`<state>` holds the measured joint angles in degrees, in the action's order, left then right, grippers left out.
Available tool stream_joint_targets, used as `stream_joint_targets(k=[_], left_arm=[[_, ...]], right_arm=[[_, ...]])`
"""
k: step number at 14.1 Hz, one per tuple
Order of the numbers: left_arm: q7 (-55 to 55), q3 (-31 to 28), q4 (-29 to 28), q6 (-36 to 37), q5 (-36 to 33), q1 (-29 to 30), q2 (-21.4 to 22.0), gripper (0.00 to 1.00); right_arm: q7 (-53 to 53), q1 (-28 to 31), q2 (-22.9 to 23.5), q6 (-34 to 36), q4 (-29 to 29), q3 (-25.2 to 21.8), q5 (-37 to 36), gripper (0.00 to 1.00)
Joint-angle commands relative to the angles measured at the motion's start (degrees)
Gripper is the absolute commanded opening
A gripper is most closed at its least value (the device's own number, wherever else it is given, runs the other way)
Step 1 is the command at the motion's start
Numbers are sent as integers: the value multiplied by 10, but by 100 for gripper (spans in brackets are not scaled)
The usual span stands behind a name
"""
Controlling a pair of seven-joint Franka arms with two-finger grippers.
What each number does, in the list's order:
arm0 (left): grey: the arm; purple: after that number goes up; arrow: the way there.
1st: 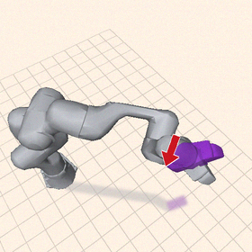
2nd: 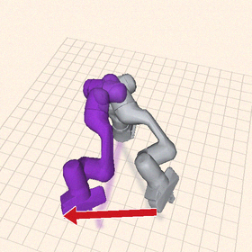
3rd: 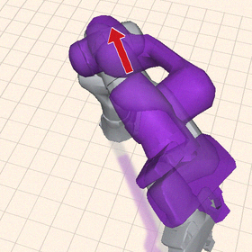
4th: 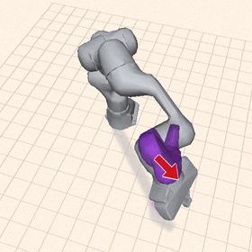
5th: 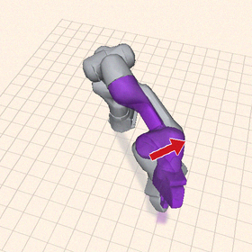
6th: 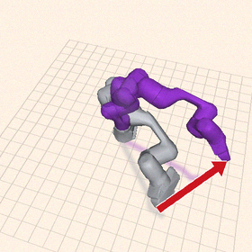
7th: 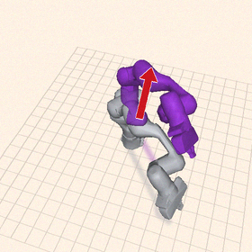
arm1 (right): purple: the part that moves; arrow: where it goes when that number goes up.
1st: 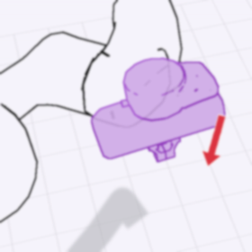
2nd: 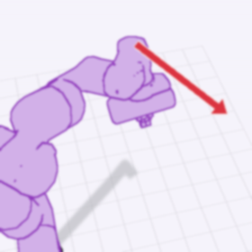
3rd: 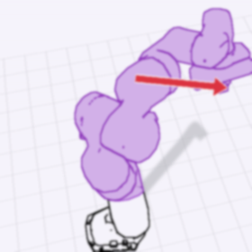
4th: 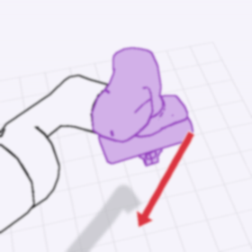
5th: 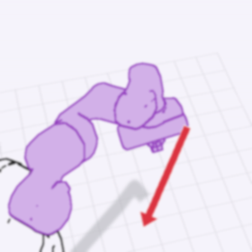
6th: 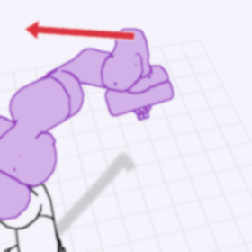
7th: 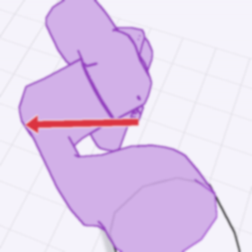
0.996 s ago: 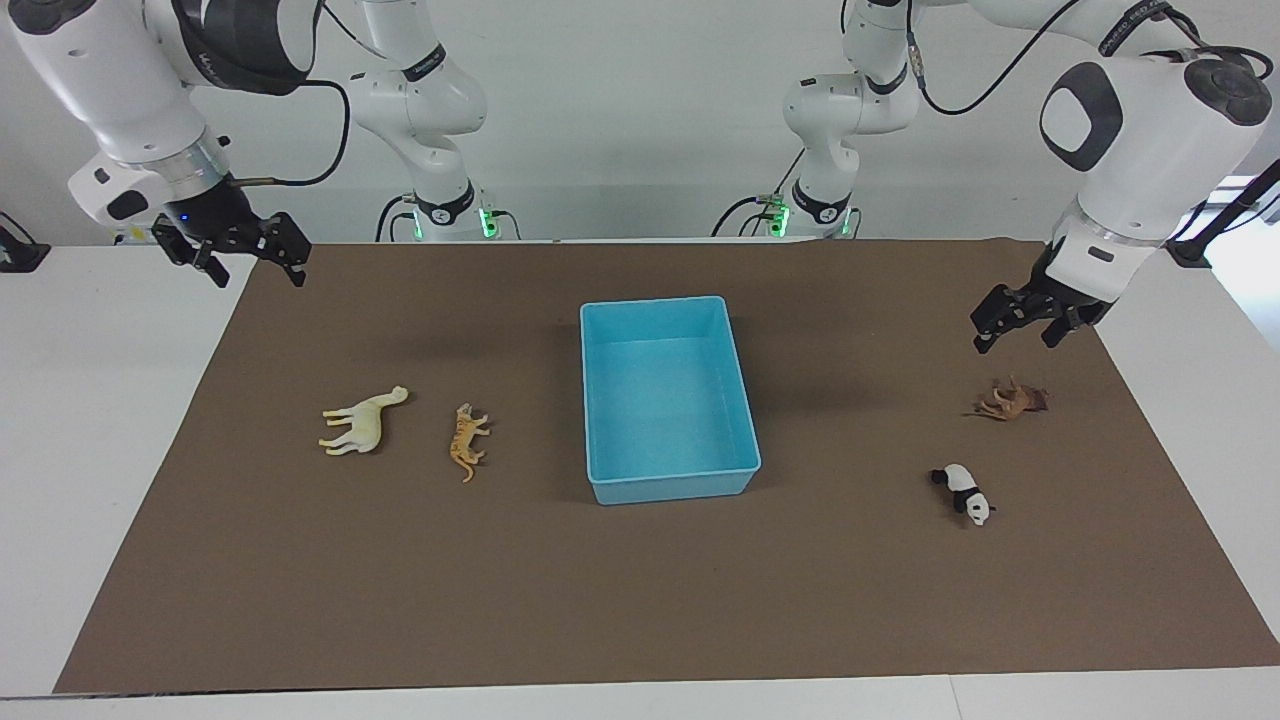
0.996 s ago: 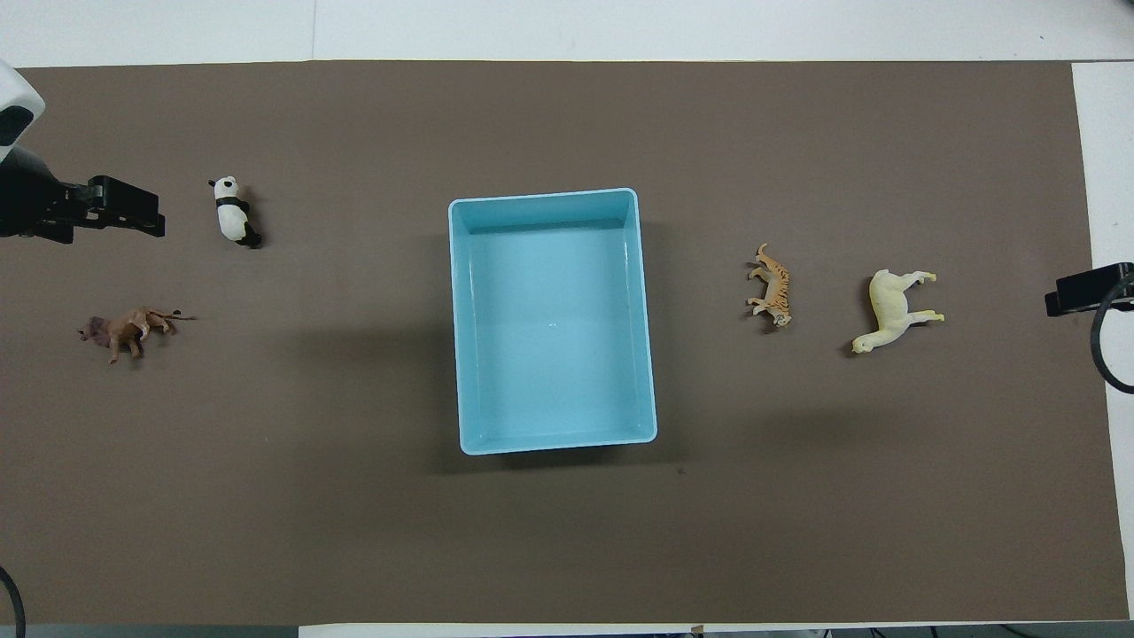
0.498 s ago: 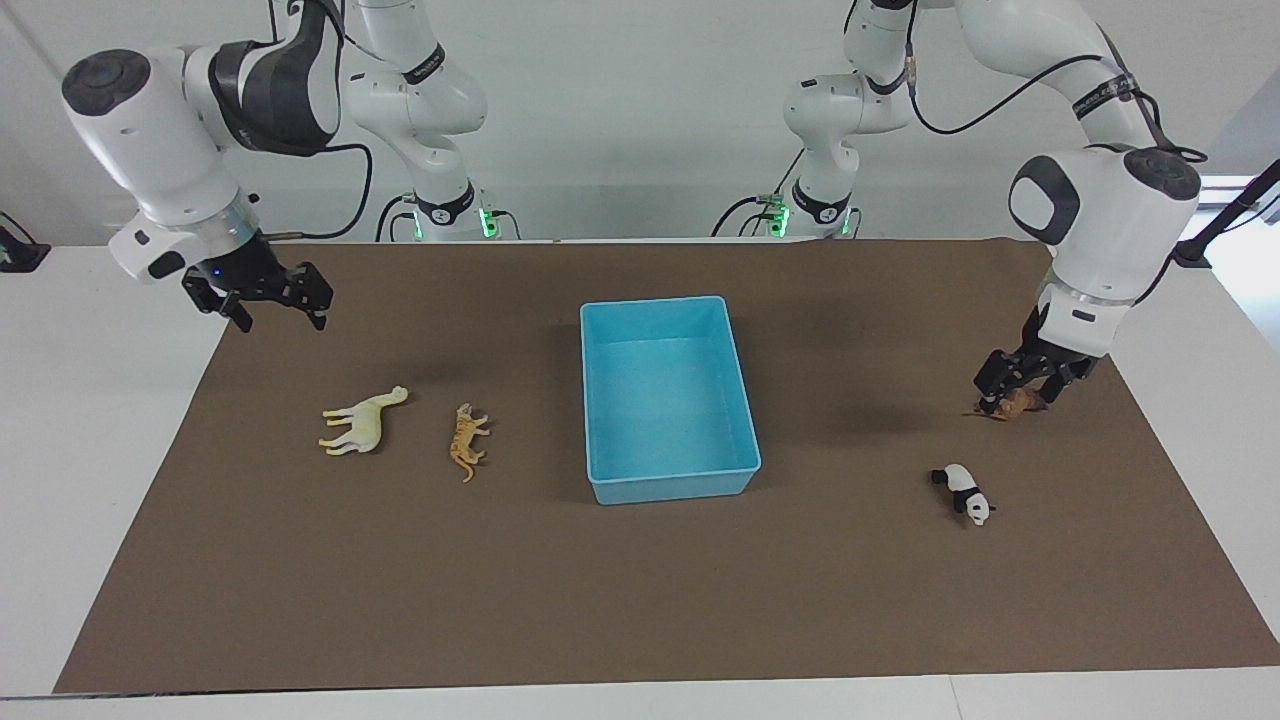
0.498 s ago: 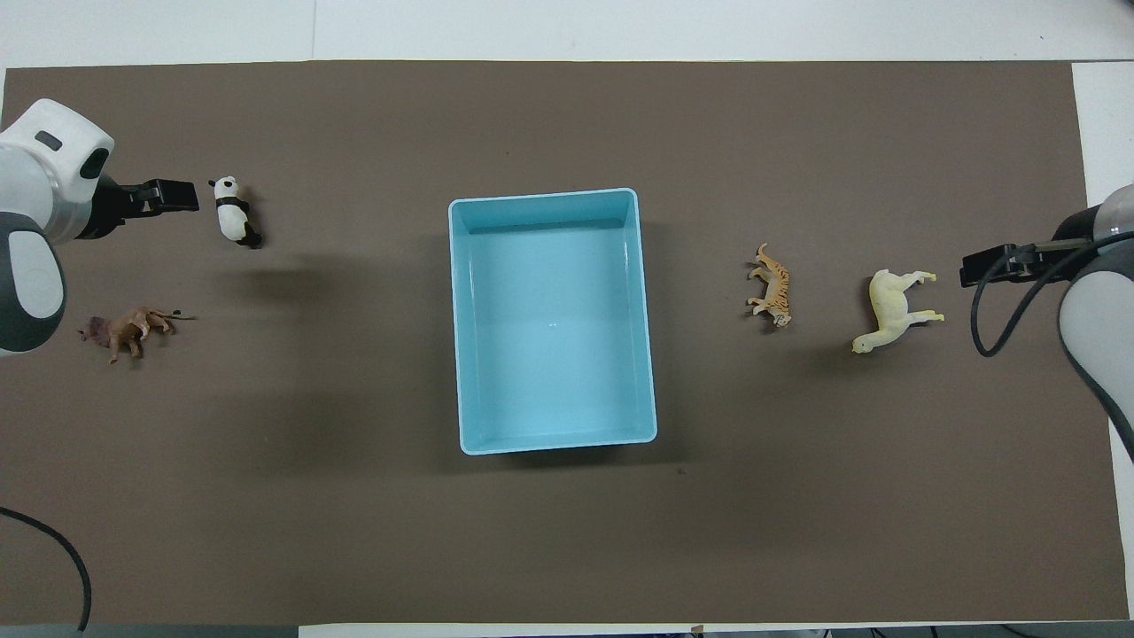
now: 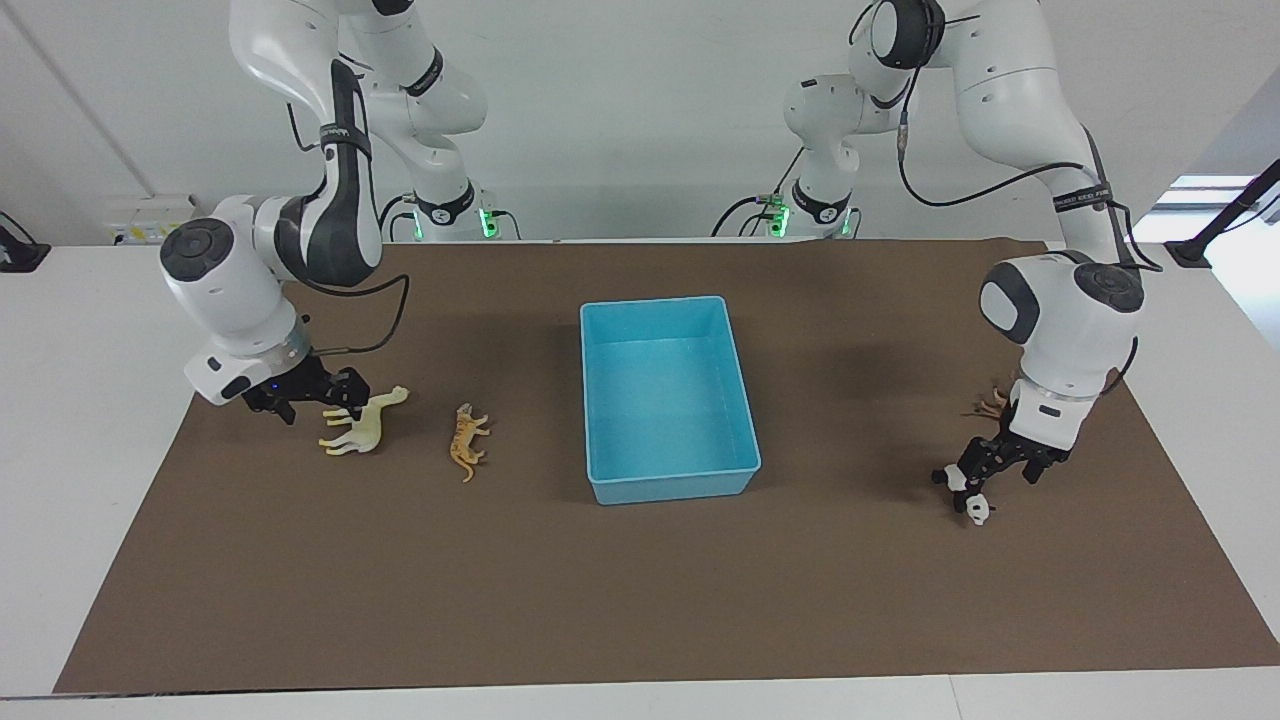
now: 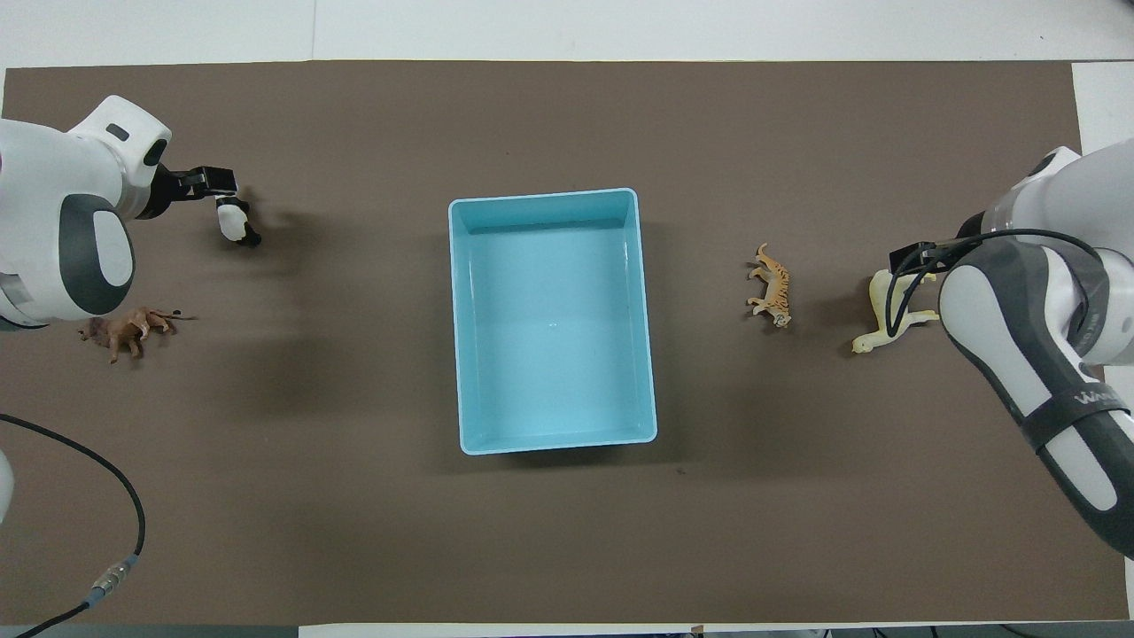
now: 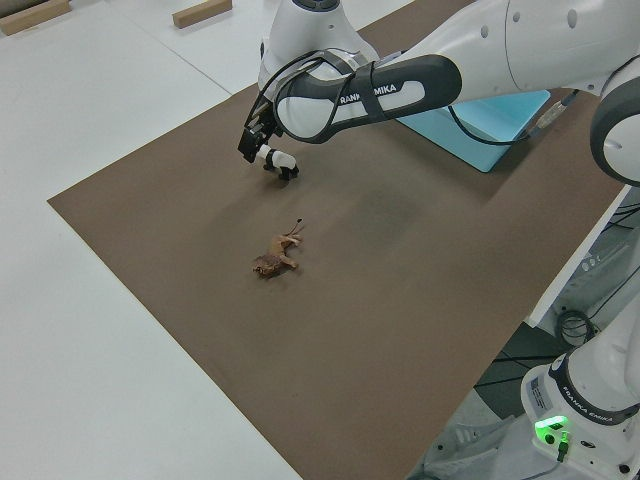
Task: Put all toys into storage box
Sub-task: 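Grasp the panda with the left gripper while the right gripper grasps the llama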
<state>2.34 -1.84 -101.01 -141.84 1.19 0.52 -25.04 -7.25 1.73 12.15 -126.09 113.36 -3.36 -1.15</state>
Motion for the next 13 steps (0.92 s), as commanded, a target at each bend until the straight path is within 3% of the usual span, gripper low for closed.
stream_joint_targets(k=[1,6,7,8,9,10,13], left_arm=[[10,-2,6,-30,-7,-2,-22,100],[22,-1,-21,-47,-6,-13,-25,97],[31,-1,-25,-43,-6,-14,-25,82],[44,-1,-30,-41,-6,-17,-23,55],[54,-1,-29,-26,-6,-19,-22,17],[57,-1,-24,-5,-6,-19,-21,0],[58,-2,2,44,-6,-22,-20,0]], right_arm=[[7,-6,-15,-28,43,1,2,100],[4,-3,-13,-85,87,1,2,100],[3,-2,-10,-96,94,1,2,100],[3,-1,-7,-97,96,1,2,100],[6,-1,-7,-95,98,2,2,100],[7,-2,-7,-96,98,2,3,100],[7,-1,-4,-98,103,2,4,100]])
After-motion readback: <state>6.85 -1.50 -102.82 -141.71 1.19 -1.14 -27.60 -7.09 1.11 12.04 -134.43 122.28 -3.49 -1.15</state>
